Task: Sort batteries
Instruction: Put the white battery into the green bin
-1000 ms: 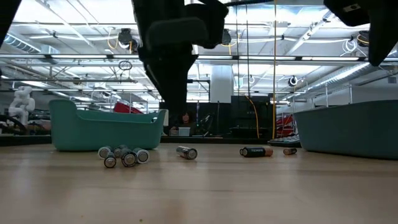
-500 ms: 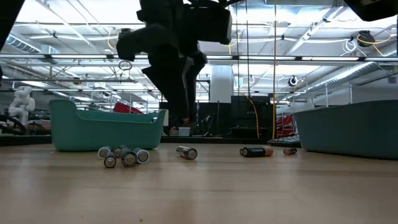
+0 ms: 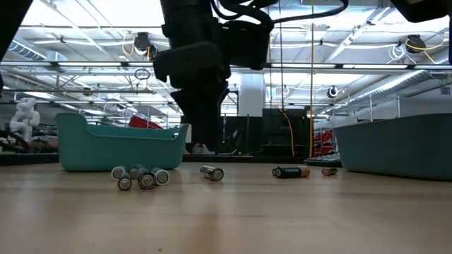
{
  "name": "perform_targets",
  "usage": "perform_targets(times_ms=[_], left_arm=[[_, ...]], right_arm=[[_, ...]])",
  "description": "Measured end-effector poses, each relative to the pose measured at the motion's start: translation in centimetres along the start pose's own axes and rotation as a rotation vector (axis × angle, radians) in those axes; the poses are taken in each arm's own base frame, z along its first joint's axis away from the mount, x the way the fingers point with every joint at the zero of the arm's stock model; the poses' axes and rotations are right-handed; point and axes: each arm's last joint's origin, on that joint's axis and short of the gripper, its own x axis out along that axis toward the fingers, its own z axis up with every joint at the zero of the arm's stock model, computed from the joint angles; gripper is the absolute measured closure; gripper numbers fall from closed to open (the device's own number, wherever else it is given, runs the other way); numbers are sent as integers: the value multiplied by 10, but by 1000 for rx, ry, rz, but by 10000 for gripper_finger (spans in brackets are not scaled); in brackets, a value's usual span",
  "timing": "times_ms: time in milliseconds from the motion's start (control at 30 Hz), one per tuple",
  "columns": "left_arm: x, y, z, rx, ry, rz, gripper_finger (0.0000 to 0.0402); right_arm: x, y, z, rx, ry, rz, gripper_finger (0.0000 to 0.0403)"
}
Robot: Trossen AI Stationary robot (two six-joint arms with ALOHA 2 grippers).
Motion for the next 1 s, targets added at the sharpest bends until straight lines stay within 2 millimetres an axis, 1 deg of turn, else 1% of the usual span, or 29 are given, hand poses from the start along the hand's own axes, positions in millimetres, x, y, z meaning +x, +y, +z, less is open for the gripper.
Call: perform_targets(times_ms=[33,100,233,333,433,500,633,767,867,1000], left_arm=[[0,0,-1,-35,9,-9,258],[1,4,0,-159,12,-19,258],[2,15,3,-486,13,-12,258],[2,19,5,-721,14,-15,258],[3,22,5,-963,56,-65,258],[3,25,6,-1075,78,-90,258],[3,25,6,-1198,126,-132,258],[2,20,5,-1268,153,-148,258],[2,20,5,-1328,155,-146,258],[2,20,6,-1396,158,-144,258]], right_arm=[[0,0,0,0,0,0,252],[0,0,0,0,-1,0,252],[0,-1,0,-7,-9,-23,252],[1,-2,1,-9,-10,-30,252],[1,-4,1,-5,-9,-32,252],[2,-5,2,-2,-8,-33,252],[1,-4,1,12,-4,-22,252],[0,-1,0,3,-4,-12,252],[0,0,0,7,-6,-9,252],[0,-2,2,98,-38,-58,252]])
